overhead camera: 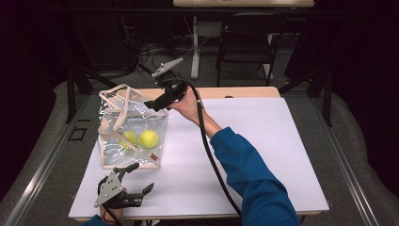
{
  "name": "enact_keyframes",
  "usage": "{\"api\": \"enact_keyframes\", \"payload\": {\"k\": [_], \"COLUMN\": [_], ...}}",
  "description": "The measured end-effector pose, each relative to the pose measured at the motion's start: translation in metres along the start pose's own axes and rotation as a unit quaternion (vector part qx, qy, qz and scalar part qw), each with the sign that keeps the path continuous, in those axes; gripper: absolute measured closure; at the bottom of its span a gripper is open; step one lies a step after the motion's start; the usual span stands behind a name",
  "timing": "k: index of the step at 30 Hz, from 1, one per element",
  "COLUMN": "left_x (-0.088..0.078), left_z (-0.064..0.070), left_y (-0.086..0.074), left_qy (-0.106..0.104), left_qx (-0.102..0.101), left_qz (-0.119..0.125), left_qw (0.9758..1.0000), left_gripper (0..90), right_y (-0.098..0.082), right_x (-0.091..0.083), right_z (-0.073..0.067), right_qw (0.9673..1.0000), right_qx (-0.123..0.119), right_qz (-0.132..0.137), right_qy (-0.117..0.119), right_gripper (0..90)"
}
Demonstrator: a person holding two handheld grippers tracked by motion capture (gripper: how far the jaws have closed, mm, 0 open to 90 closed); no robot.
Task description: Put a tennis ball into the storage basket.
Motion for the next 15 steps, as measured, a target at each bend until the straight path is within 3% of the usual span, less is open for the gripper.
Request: {"api": "enact_keyframes", "payload": {"k": [8, 10, 15], "left_x": [-0.001, -0.001, -0.002], "left_z": [0.000, 0.000, 0.000], "left_y": [-0.001, -0.001, -0.001], "left_qy": [0.002, 0.002, 0.001], "left_qx": [0.001, 0.000, 0.004], "left_qz": [-0.002, -0.002, -0.001], "left_qw": [1.0000, 1.0000, 1.0000], "left_gripper": [16.0, 16.0, 16.0], "right_y": [-0.002, -0.018, -0.032], "right_x": [-0.002, -0.022, -0.032], "right_z": [0.000, 0.005, 0.006], "right_qw": [1.0000, 1.0000, 0.9999], "right_qx": [-0.001, 0.002, 0.000], "right_qz": [-0.001, -0.002, -0.010], "right_qy": [0.000, -0.005, -0.009], "right_gripper": [0.0, 0.0, 0.0]}}
Point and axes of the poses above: each handheld gripper's, and its own axes: x roughly forward along the jaws, y roughly out of its top, z roughly to its right, the point moved 8 cm from there along x, roughly forward along the jaws, and after that the axes turned 4 degrees about -y, right-handed, at the moved point
